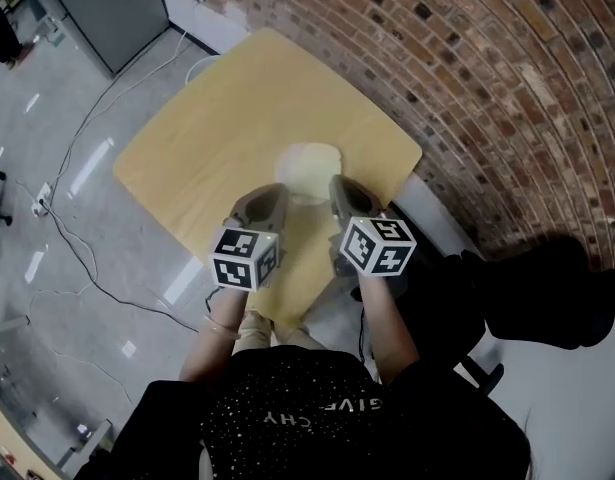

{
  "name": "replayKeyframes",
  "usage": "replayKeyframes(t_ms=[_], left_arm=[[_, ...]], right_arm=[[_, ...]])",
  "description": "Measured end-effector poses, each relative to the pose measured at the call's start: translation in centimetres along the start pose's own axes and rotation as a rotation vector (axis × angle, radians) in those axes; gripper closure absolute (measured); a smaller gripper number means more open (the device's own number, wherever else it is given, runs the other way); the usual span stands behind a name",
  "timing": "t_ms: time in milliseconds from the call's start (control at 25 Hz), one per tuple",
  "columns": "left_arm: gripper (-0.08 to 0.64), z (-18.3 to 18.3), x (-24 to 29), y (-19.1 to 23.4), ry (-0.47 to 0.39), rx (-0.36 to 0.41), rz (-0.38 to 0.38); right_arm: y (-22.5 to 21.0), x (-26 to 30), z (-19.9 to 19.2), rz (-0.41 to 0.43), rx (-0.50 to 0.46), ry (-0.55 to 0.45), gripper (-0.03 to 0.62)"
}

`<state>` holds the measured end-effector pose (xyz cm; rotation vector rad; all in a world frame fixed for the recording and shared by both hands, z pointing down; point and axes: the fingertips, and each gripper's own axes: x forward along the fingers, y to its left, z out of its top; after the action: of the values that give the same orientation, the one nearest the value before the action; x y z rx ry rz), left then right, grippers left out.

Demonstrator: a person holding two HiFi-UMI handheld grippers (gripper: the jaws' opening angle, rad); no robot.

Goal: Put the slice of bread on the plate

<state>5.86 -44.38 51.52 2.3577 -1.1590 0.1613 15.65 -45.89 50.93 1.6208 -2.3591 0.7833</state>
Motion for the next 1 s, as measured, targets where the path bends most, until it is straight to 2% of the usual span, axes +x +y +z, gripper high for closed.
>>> replayKeyframes(t_ms=[120, 400, 720, 840, 1000], left_arm=[[0.561, -0.2, -0.9, -1.1, -0.002, 0.016, 0.010], [0.561, 0.1, -2.1, -3.6, -0.027, 0.052, 0.024], [0.561, 4.2, -4.8, -7.7, -0.100, 0.131, -0.031], [0.561, 4.4, -5.3, -8.2, -0.113, 0.146, -0.041], [0.561, 4.5, -6.1, -8.7, -0.123, 0.153, -0.050]], right_arm=[[1.3, -2.1, -0.4, 0.014, 0.030, -0.032, 0.578], [2.5, -4.9, 0.4, -0.007, -0.031, -0.079, 0.578], [5.1, -9.2, 5.0, -0.018, -0.133, -0.222, 0.578], [5.8, -10.2, 5.8, -0.026, -0.166, -0.254, 0.578], [6.3, -11.0, 5.7, -0.032, -0.164, -0.270, 0.578]])
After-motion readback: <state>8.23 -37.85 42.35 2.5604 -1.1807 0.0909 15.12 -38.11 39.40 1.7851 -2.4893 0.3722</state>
